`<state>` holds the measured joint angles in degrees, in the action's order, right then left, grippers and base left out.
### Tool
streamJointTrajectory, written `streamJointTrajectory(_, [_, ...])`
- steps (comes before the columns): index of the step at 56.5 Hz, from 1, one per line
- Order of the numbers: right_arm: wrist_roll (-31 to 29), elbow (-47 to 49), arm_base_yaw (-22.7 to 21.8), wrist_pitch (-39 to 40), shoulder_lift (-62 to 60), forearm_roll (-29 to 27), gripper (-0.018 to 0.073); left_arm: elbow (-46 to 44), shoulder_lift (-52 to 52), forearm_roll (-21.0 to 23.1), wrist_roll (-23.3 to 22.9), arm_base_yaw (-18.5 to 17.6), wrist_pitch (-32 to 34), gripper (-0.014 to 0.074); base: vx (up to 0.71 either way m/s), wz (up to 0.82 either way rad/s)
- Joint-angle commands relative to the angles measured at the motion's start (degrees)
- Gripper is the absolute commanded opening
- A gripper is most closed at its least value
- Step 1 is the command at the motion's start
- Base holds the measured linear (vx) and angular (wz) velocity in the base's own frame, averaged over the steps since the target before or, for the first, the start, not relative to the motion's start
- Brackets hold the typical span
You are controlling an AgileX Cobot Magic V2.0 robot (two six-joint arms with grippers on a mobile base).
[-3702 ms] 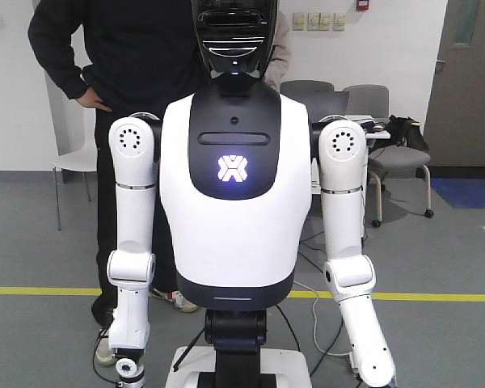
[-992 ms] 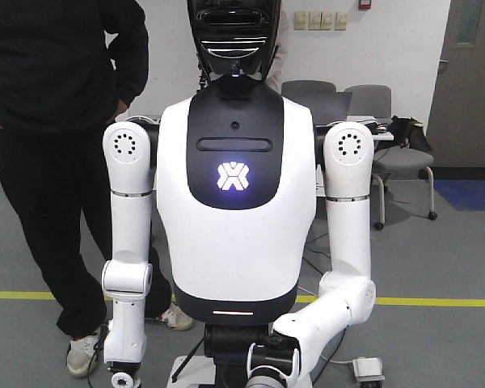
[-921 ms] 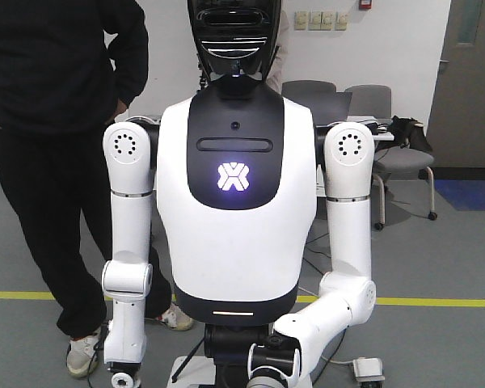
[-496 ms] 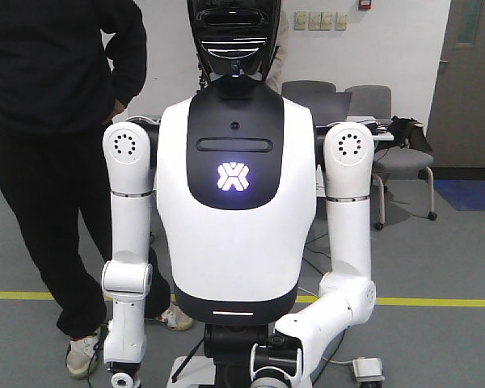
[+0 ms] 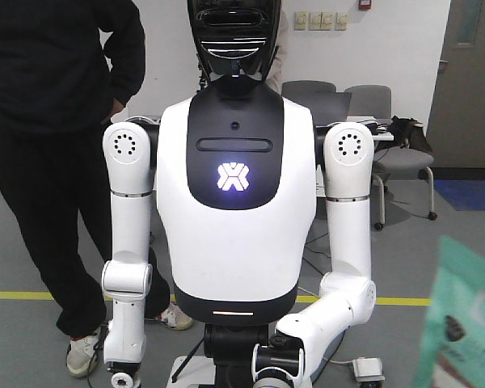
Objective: Pick snacks and fruit into basket
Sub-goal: 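Lower the teal bag into the basket and open the right gripper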
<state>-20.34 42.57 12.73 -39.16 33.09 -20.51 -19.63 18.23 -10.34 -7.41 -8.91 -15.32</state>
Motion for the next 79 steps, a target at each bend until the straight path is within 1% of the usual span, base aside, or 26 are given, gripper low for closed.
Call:
streamJointTrajectory(1, [-8.78,1.52,4.53,7.36,4.84,-8.83,-0.0008,-2.06,0.40,-0.13,-0.09,-0.03,5.53,0.0011,0.00,0.00])
streamJointTrajectory(6, [-16.81,1.52,8.97,8.36,9.68,-15.80,-0.0008,-2.06,0.40,-0.13,-0.09,-0.03,5.53,0.0011,0.00,0.00])
streamJointTrajectory(11, [-24.71,1.52,13.26,8.63,14.06,-21.11,-0.0008,-2.06,0.40,-0.13,-0.09,-0.03,5.53,0.0011,0.00,0.00])
streamJointTrajectory(15, [-30.55,1.52,16.35,8.57,16.75,-23.75,-0.0008,-2.06,0.40,-0.13,-0.09,-0.03,5.53,0.0011,0.00,0.00])
streamJointTrajectory(18, [-33.68,1.52,18.64,8.57,18.94,-25.54,-0.0008,-2.06,0.40,-0.13,-0.09,-0.03,5.53,0.0011,0.00,0.00])
streamJointTrajectory(25, [-38.64,1.52,23.16,8.57,23.63,-28.02,-0.0008,-2.06,0.40,-0.13,-0.09,-0.03,5.53,0.0011,0.00,0.00])
streamJointTrajectory(30, [-40.38,1.52,26.12,9.03,26.82,-28.02,-0.0008,-2.06,0.40,-0.13,-0.09,-0.03,5.53,0.0011,0.00,0.00])
streamJointTrajectory(34, [-40.32,1.52,26.97,9.82,29.10,-28.02,-0.0008,-2.06,0.40,-0.13,-0.09,-0.03,5.53,0.0011,0.00,0.00])
streamJointTrajectory(47, [-40.39,1.52,26.90,9.98,36.92,-28.39,-0.0003,-2.06,0.40,-0.13,-0.09,-0.03,5.53,0.0011,0.00,0.00])
streamJointTrajectory(53, [-41.16,1.52,26.90,9.86,39.47,-28.40,0.0020,-2.06,0.40,-0.13,-0.09,-0.03,5.53,0.0011,0.00,0.00])
streamJointTrajectory(58, [-41.87,1.52,26.90,9.86,40.99,-28.40,0.0071,-2.06,0.40,-0.13,-0.09,-0.03,5.53,0.0011,0.00,0.00])
streamJointTrajectory(66, [-41.87,1.52,26.90,9.86,41.79,-28.46,0.0204,-2.06,0.40,-0.13,-0.09,-0.03,5.53,0.0011,0.00,0.00])
streamJointTrajectory(72, [-41.87,1.52,26.90,9.86,41.79,-28.58,0.0358,-2.06,0.40,-0.13,-0.09,-0.03,5.53,0.0011,0.00,0.00])
streamJointTrajectory(79, [-41.87,1.52,26.90,10.29,41.79,-28.88,0.0508,-2.06,0.40,-0.13,-0.09,-0.03,5.53,0.0011,0.00,0.00])
